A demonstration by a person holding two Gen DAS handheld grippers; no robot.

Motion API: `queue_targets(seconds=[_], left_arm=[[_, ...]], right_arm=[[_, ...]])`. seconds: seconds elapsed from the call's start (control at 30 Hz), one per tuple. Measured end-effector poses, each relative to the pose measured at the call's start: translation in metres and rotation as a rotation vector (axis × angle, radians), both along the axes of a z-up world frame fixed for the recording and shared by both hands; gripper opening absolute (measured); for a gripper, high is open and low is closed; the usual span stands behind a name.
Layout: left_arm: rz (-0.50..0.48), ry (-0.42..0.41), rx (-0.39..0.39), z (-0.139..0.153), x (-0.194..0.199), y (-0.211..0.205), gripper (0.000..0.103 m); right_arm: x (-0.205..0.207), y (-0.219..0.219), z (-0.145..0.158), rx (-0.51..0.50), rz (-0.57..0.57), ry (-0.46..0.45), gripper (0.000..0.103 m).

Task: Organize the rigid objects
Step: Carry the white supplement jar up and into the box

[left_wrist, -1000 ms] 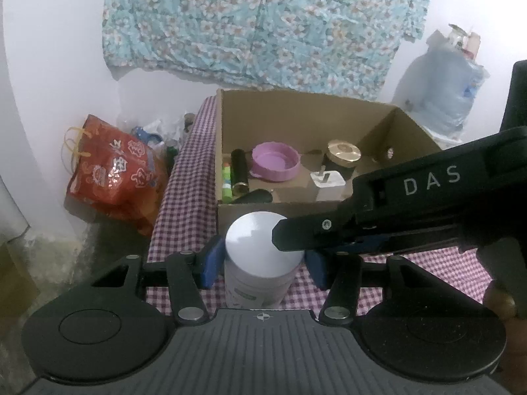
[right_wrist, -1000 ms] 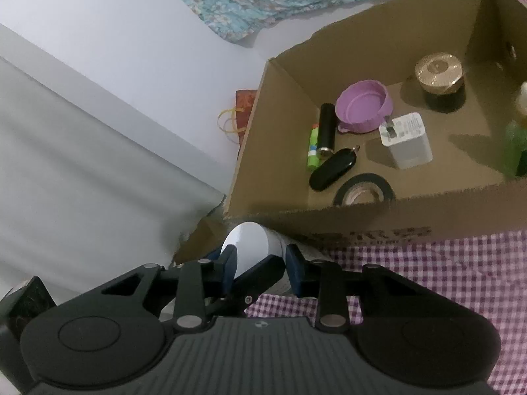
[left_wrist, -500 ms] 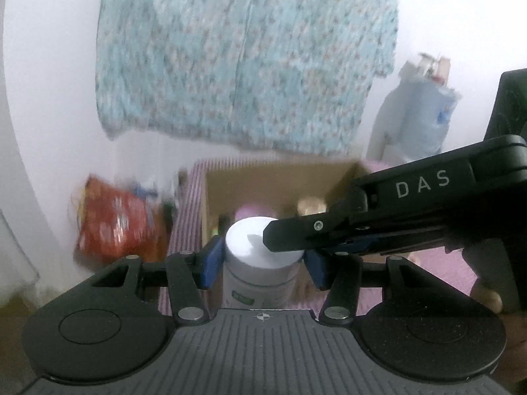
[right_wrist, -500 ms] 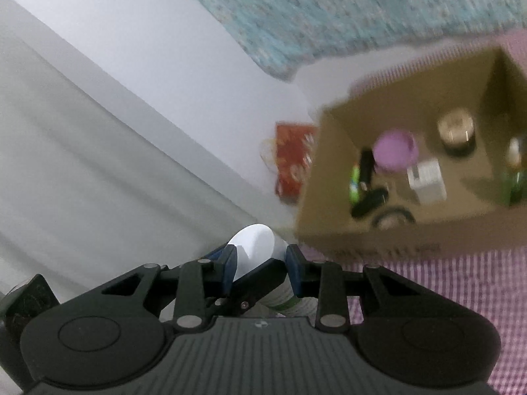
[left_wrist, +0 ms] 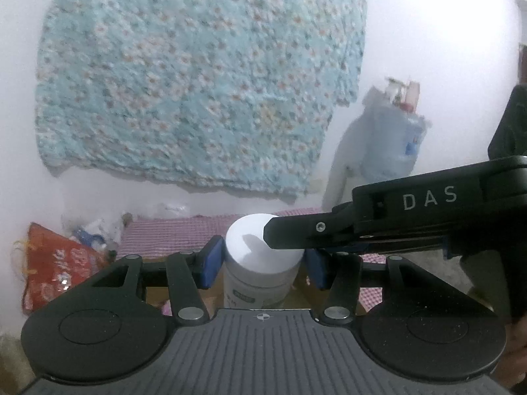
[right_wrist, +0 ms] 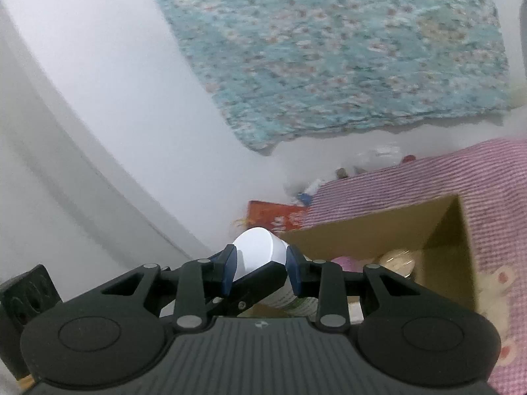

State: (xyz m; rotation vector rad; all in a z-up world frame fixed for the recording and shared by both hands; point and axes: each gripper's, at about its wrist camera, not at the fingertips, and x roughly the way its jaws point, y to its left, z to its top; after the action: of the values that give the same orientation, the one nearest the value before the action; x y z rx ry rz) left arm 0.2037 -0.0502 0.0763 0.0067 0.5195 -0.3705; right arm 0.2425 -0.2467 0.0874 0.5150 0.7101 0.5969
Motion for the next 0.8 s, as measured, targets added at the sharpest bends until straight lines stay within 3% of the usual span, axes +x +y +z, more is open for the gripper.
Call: queue_targets(seconds=[0.17, 0.4, 0.7, 0.8], left_arm=[[-0.017, 0.102, 0.017, -0.033, 0.037, -0.024, 0.053], [-0.029, 0.221, 0.035, -0.079, 0.051, -0.035, 0.053], [-0.029, 0.290, 0.080, -0.100, 0.055, -0.037, 0.053], [-0.020, 0.314, 0.083, -0.103, 0.053, -0.035, 0.058]], right_arm=[[0.042, -0.022, -0.036, -0.019, -0.034, 0.081, 0.036], [0.067, -0.041, -0.091, -0.045, -0.036, 0.195, 0.036], [0.069, -0.039, -0.119, -0.083, -0.012, 0.271, 0.036], [0.068, -0.035, -0.119, -0.115, -0.015, 0.272, 0.038]])
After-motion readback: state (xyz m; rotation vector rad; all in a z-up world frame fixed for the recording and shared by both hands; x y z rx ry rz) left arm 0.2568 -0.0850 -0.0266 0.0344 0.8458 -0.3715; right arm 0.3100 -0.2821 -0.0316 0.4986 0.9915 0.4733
